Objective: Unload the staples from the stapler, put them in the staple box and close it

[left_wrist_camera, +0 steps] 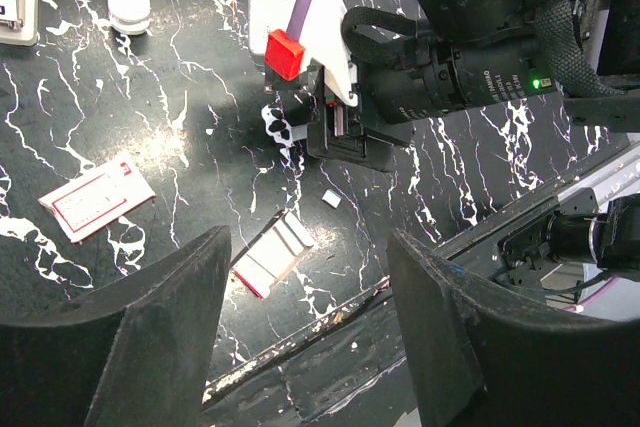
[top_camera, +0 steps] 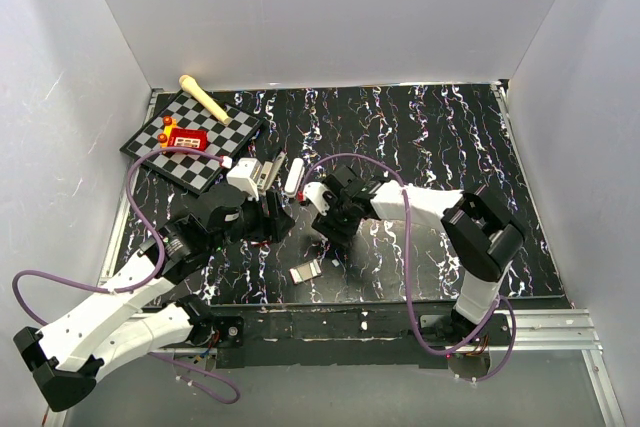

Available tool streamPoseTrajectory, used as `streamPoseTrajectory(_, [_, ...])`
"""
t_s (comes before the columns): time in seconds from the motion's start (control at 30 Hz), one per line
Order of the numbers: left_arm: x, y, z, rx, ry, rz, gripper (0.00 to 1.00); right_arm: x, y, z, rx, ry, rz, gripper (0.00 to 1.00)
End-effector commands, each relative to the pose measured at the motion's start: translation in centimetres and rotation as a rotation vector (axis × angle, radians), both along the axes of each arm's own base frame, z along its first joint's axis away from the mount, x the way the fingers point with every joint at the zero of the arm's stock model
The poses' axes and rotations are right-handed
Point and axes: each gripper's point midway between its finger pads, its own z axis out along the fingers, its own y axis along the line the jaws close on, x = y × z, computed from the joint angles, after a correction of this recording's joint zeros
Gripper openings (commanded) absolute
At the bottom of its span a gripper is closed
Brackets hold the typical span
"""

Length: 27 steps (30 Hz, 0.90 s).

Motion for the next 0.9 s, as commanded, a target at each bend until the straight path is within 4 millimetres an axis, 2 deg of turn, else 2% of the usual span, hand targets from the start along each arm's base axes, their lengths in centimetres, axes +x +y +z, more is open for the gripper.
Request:
streamPoseTrajectory(0.0, [0.4,-0.1,0.3,-0.004,-0.016,-0.002,0.63,0.6,0.9,0.1,-0.017,-0.03,0.03,0.67])
streamPoseTrajectory(0.4, [0.3,0.0,0.2,-0.004,-0.016,0.004,0.63,-1.2,0.4,-1.5,-0.104,0.002,0.069,0.6])
streamPoseTrajectory(0.6, [0.3,0.0,0.2,-0.008,-0.015,0.004,0.64,-2.0,-0.2,-1.9,-0.158,-0.001,0.053,0.52])
streamPoseTrajectory(0.73, [0.2,0.0,0.4,-0.012,-0.015,0.004,0.64,-2.4,-0.6,-2.4,-0.204,0.014,0.034,0.38])
streamPoseTrajectory(0.87, [0.1,0.2,0.5,-0.016,-0.016,0.005,0.64,-2.6,-0.6,-2.6,-0.204,0.025,0.013,0.33])
